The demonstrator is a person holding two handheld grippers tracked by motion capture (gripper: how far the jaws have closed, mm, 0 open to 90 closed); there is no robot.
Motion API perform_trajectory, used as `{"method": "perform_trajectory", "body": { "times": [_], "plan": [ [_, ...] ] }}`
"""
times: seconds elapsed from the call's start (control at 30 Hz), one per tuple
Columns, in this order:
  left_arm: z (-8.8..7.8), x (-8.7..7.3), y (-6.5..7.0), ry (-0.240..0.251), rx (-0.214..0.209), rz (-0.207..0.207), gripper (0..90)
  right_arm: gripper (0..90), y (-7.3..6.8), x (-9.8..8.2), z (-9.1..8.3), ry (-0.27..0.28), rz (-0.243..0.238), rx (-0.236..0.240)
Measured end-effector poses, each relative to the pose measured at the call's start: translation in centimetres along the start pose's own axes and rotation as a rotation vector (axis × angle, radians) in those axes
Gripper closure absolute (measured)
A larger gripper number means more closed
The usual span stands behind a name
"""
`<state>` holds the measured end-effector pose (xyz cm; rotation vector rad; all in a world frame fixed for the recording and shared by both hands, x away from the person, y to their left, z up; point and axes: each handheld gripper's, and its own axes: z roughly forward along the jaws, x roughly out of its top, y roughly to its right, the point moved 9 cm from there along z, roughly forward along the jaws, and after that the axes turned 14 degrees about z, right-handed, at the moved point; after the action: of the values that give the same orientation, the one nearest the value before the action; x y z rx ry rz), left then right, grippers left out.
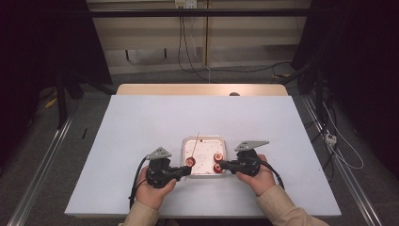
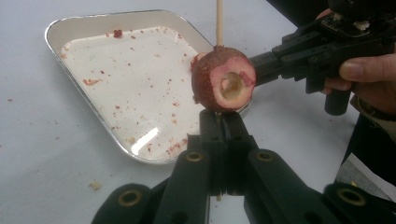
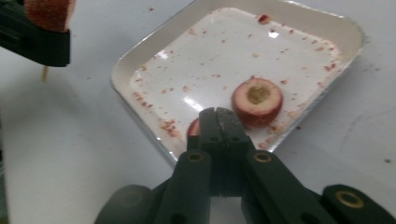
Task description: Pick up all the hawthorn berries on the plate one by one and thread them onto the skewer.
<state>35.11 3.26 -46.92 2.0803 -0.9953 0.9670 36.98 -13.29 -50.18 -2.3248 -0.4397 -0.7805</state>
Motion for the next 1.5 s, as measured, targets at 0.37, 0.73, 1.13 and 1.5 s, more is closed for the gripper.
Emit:
{"method": "perform_trajectory", "body": {
  "times": [0.37,0.73,1.13,1.5],
  "plan": [
    [0.0,0.0,0.1,0.001,-0.003,-0.002,89.7,87.4,-1.4,0.8,0.6,0.024,-0.022,0.018],
    [-0.1,0.0,0.2,0.004,-0.004,-0.002,89.6,67.8,-0.4,0.6,1.2,-0.017,-0.019,-0.033],
    [0.3,-0.1,0.2,-0.005,-0.016,-0.006,89.6,72.9,-0.1,0.7,2.3,-0.03,0.043,0.02],
    [0.2,0.0,0.1,0.0,-0.01,-0.004,89.6,78.1,0.2,1.6,2.9,0.069,0.18,-0.01]
  ]
}}
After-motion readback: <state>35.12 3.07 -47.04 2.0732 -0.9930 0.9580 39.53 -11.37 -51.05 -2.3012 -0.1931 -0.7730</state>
